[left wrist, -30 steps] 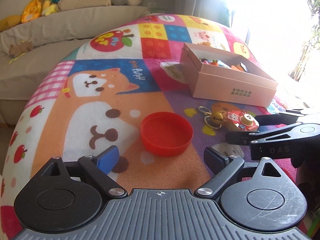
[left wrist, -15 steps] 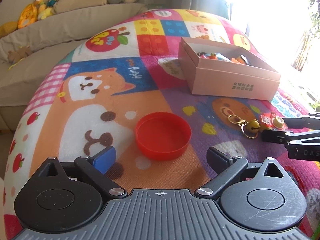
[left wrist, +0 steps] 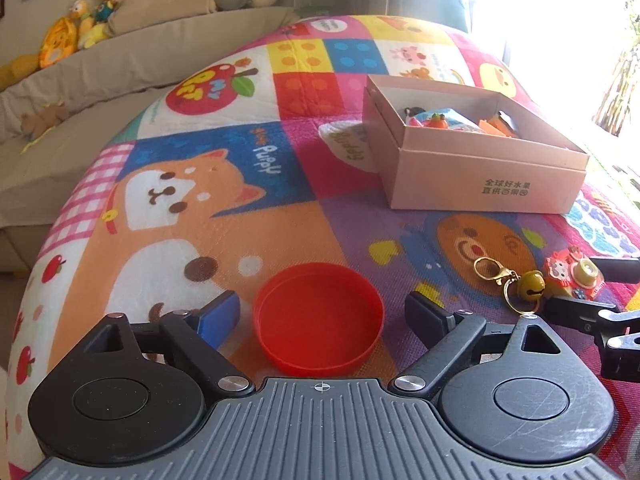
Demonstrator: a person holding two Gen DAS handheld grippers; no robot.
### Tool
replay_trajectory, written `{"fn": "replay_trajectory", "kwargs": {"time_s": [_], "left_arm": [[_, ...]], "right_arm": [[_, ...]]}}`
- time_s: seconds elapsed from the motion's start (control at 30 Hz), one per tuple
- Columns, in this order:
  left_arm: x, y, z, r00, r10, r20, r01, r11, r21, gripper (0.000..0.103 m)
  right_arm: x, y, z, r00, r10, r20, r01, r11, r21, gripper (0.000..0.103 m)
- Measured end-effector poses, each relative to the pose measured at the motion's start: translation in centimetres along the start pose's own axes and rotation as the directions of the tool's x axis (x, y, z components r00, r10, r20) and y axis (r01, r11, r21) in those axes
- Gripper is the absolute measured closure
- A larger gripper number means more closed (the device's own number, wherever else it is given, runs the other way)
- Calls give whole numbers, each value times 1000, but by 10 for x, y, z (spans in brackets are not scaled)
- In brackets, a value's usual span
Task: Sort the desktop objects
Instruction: 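Carry the keychain into the pink box with right tool while left carries the lid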
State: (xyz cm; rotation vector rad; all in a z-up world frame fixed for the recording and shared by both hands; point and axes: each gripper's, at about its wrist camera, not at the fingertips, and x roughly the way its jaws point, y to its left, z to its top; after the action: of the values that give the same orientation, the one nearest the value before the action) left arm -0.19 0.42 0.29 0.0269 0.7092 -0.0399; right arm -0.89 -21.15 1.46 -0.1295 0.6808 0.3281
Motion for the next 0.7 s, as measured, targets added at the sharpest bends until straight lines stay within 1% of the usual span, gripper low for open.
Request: {"fn": "replay_trajectory", "kwargs": {"time_s": [0.07,0.13,0.17,0.23,0.27,0.5,0.53,0.63,0.7], "left_arm": [[-1,-2,-1,1000,-5,8,5,1000,12,15],[-3,-3,-2,1000,-10,17,10,1000,24,22],[-4,-4,-2,1000,-12,22,11,1000,29,24],[-6,-6,-3,999,-20,31,18,999,41,31],[-6,-7,-4,999,-22,35,21,999,45,33],[-11,-8,-8,999,-31,34,30,999,45,33],[-13,-9,-9,999,-35,34,33,998,49,33],[-19,-13,-15,998,-47,30,45,997,64,33],[-25,-16,-20,998,-50,28,48,996,70,33]], "right_arm": [[0,0,0,1000,1,0,-1,1000,1,37],[0,0,0,1000,0,0,0,1000,0,37],[0,0,0,1000,-1,0,1,1000,-1,37],[0,0,0,1000,-5,1,5,1000,-4,37],[0,1,0,1000,-8,1,8,1000,-8,37],[0,5,0,1000,-23,6,23,999,-29,37],[0,5,1,1000,-21,6,22,999,-31,38],[-1,7,1,1000,-10,5,10,999,-34,46],[-1,8,2,1000,-15,-1,15,999,-35,47]]}}
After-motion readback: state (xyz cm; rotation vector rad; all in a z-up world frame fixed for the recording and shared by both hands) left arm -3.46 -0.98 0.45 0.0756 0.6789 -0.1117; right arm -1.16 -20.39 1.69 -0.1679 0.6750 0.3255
